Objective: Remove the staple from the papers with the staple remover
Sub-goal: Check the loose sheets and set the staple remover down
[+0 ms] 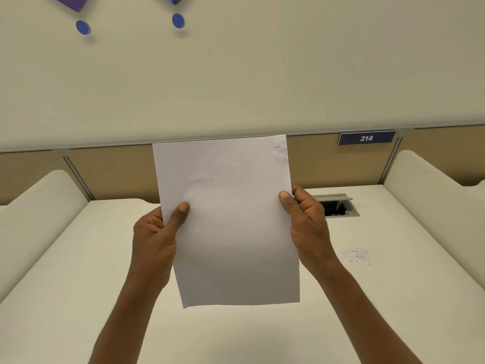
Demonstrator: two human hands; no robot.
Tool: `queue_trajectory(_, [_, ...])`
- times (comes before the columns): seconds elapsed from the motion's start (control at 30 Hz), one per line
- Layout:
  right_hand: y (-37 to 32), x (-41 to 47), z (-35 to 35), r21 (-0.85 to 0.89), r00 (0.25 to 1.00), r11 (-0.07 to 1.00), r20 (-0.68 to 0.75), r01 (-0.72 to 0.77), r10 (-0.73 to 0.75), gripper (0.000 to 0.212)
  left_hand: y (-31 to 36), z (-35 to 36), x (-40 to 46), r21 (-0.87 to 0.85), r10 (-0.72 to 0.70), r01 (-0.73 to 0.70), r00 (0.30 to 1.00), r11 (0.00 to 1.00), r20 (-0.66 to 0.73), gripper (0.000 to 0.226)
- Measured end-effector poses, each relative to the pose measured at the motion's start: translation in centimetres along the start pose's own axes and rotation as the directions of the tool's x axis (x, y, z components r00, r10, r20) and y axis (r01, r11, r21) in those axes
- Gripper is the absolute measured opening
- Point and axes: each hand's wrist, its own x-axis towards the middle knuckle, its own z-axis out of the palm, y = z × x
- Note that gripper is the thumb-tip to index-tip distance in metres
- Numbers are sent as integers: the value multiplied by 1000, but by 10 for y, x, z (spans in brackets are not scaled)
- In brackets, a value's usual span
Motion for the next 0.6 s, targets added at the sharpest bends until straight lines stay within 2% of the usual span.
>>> queue_trajectory(0.43, [13, 6, -4, -70, 1000, 998, -9, 3, -3, 22, -15, 3, 4, 0, -43, 43, 999, 999, 28, 20])
queue_trajectory(0.5, [20, 10, -7, -137, 1000, 990, 4, -17, 17, 23, -22, 6, 4, 7, -64, 63, 997, 998, 35, 21])
queue_trajectory(0.57, [31, 14, -10, -302, 999, 953, -10, -33, 31, 28, -30, 12, 4, 30, -78, 77, 996, 997, 35, 22])
queue_trajectory(0.6, [38, 15, -12, -418, 999, 907, -33, -47, 36, 40, -34, 16, 3, 42, -86, 84, 996, 996, 37, 22])
